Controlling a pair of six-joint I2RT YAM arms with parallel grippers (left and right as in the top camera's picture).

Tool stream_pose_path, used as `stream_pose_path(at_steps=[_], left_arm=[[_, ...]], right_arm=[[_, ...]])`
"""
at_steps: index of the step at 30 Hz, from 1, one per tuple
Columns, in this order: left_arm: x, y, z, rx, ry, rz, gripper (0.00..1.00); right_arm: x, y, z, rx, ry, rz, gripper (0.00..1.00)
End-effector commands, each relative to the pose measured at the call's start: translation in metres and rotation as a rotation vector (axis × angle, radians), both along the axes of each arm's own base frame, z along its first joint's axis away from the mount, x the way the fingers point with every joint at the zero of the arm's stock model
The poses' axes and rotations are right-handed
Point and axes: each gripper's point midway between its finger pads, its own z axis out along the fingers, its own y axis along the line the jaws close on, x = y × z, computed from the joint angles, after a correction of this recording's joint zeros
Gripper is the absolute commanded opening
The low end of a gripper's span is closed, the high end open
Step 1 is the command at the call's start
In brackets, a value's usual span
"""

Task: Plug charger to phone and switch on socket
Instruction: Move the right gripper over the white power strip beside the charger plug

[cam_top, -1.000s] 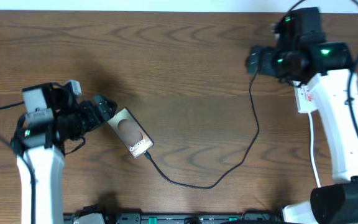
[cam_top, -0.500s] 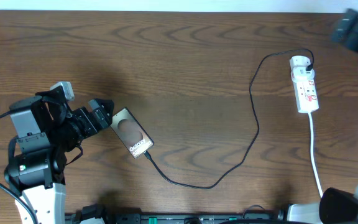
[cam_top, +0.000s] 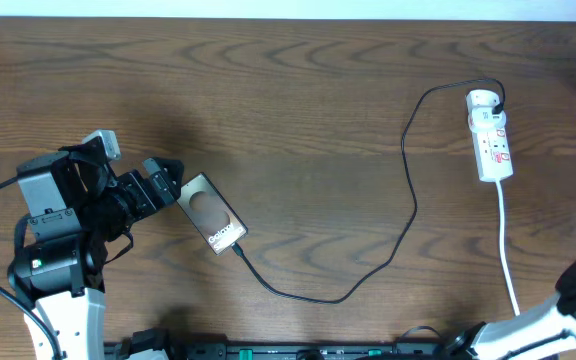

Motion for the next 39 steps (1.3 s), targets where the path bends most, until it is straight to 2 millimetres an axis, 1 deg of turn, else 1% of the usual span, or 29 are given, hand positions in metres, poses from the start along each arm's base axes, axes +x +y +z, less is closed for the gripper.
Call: stream_pose_path(at_steps=[1,2,7,9,11,12,13,17,24,34,39], left_arm=[[0.002,0.003,0.007,0.011,-0.016,0.008,0.98],[0.002,0.003,0.006,0.011,-0.016,0.008,0.98],[0.001,0.003,0.006,0.01,-0.011,0.008,0.98],[0.001,0.003,0.005,0.009,-0.008,0.008,0.98],[0.0,0.002,0.005,0.008,-0.005,0.008,0.98],[0.0,0.002,0.004,0.007,-0.001,0.008,0.98],[0.0,0.002,0.004,0.007,0.0,0.008,0.98],[-0.001,0.002,0.003,0.006,0.003,0.009,0.98],[0.0,0.002,0.001,0.004,0.011,0.008,0.98],[0.005,0.004,-0.011,-0.009,0.059,0.008,0.98],[0.007,0.004,-0.015,-0.013,0.074,0.008,0.98]], right_arm=[[0.015,0.026,-0.02,0.02,-0.027,0.17,0.99],[0.017,0.027,-0.033,0.019,0.013,0.172,0.99],[0.026,0.04,-0.075,-0.02,0.142,0.211,0.99],[0.031,0.046,-0.096,-0.052,0.207,0.226,0.99],[0.034,0.05,-0.109,-0.063,0.242,0.238,0.99],[0.037,0.055,-0.119,-0.066,0.263,0.253,0.99],[0.04,0.057,-0.124,-0.064,0.27,0.259,0.99],[0.046,0.061,-0.137,-0.062,0.28,0.27,0.99],[0.043,0.058,-0.157,-0.054,0.331,0.267,0.99],[0.041,0.067,-0.19,0.001,0.401,0.292,0.99],[0.042,0.075,-0.198,0.008,0.416,0.311,0.99]])
